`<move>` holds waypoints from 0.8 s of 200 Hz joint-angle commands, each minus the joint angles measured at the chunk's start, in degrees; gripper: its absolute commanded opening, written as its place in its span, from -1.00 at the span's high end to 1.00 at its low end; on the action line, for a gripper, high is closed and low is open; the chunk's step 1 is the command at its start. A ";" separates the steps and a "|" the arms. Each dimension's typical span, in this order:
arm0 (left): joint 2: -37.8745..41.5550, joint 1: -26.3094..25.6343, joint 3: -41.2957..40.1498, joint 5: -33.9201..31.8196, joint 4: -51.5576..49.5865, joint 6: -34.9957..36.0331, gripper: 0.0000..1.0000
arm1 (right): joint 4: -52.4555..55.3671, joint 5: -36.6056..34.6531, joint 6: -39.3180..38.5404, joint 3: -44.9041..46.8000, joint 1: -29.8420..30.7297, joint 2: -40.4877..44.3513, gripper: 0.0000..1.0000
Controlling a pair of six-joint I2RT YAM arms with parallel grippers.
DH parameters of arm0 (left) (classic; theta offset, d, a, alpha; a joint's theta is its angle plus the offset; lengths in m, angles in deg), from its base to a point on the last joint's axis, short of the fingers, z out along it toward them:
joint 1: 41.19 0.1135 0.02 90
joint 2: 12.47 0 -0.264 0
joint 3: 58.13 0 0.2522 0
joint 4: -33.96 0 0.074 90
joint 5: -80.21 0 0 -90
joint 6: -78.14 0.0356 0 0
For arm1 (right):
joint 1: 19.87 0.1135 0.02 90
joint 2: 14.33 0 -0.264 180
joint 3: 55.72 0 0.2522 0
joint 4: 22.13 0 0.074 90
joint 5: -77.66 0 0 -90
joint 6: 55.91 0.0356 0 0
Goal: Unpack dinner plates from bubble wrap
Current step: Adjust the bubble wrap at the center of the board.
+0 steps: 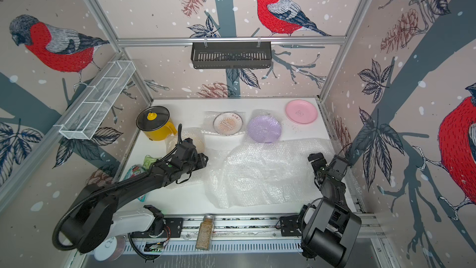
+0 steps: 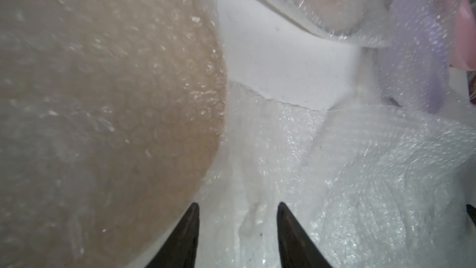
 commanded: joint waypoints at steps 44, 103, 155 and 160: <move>15.17 -0.49 2.72 9.21 1.89 4.04 -0.74 | 12.47 -5.25 -4.47 -4.98 9.50 14.70 -0.98; 2.19 -13.75 1.24 14.68 14.80 -1.19 -0.84 | 10.39 -7.36 -6.45 -4.83 31.92 13.49 -0.98; -14.67 -12.48 5.79 10.54 17.02 -2.53 -0.85 | 5.12 -6.85 -6.98 -1.43 32.50 5.85 -0.98; -15.70 -11.97 6.00 10.94 17.71 -2.52 -0.84 | 4.71 -6.93 -6.90 -1.40 32.49 5.37 -0.98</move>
